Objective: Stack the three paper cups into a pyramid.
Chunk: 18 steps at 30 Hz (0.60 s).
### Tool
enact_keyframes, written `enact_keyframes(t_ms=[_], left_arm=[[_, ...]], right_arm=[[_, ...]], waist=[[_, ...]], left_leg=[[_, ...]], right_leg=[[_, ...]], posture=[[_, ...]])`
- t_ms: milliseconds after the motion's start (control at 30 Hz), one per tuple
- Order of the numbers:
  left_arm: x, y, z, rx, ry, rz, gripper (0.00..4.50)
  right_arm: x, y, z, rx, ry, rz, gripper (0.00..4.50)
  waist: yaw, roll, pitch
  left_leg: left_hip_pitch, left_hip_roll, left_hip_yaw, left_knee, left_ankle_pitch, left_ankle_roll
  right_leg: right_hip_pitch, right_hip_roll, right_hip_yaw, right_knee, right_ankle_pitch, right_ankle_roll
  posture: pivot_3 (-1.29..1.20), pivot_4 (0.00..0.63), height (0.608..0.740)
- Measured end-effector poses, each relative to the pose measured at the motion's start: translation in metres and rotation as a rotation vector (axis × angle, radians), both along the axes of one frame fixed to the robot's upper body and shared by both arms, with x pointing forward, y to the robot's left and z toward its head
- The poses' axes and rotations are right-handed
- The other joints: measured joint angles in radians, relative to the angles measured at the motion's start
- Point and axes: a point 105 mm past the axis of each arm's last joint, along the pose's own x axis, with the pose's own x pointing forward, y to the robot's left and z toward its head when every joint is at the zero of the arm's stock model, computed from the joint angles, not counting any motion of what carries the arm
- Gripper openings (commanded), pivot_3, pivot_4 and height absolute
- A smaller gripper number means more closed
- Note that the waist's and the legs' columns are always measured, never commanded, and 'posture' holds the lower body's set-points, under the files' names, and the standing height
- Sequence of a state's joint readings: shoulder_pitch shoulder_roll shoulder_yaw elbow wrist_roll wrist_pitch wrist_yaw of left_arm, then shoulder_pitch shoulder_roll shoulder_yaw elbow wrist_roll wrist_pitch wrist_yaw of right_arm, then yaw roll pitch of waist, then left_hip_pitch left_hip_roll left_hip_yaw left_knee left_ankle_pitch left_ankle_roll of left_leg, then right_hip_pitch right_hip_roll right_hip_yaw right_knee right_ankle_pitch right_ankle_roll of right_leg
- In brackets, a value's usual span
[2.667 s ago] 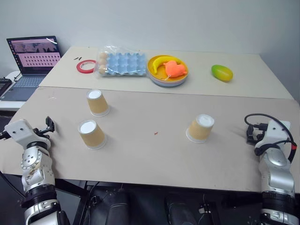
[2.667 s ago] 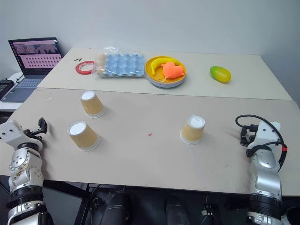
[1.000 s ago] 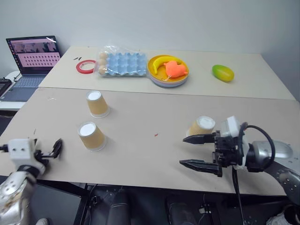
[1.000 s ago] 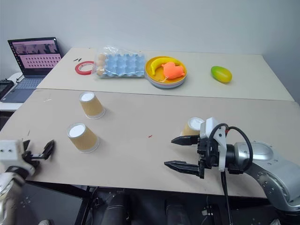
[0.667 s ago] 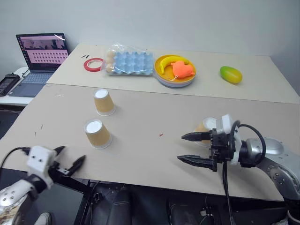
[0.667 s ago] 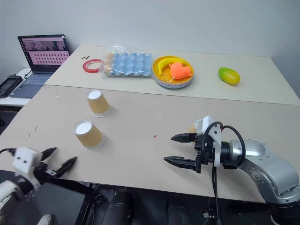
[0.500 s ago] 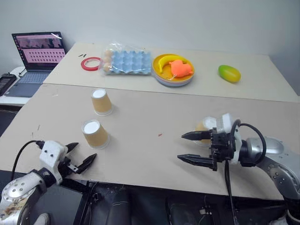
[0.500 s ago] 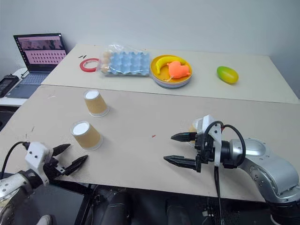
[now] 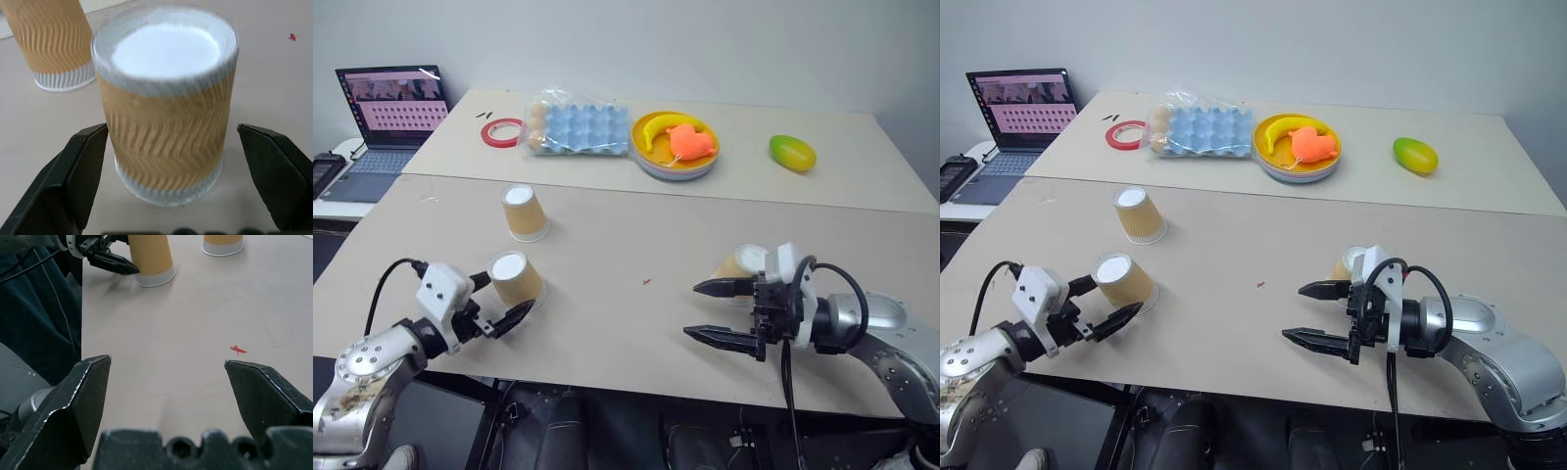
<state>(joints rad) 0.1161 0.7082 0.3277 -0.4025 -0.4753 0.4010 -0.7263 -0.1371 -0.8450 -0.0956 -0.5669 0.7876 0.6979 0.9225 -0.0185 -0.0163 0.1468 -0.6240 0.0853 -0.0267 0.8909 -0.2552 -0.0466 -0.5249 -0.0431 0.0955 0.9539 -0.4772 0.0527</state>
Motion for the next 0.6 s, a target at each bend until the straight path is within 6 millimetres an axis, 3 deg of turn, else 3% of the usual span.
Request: enact_keyframes(t_ms=[500,600], left_arm=[[0.016,-0.016,0.0,-0.045,-0.003,-0.04,4.5],[0.017,-0.017,0.0,-0.049,-0.001,-0.04,3.77]], right_arm=[[0.003,-0.004,-0.002,-0.015,-0.011,-0.048,4.41],[0.004,-0.005,-0.002,-0.015,-0.014,-0.056,4.5]], waist=[[-0.001,0.0,0.0],[0.0,0.0,0.0]], left_leg=[[0.0,0.0,-0.001,0.0,0.0,0.0],[0.0,0.0,0.0,0.0,0.0,0.0]], right_leg=[[0.005,0.0,0.0,0.0,0.0,0.0],[0.005,0.0,0.0,0.0,0.0,0.0]], posture=[[0.0,0.15,0.645],[0.0,0.15,0.645]])
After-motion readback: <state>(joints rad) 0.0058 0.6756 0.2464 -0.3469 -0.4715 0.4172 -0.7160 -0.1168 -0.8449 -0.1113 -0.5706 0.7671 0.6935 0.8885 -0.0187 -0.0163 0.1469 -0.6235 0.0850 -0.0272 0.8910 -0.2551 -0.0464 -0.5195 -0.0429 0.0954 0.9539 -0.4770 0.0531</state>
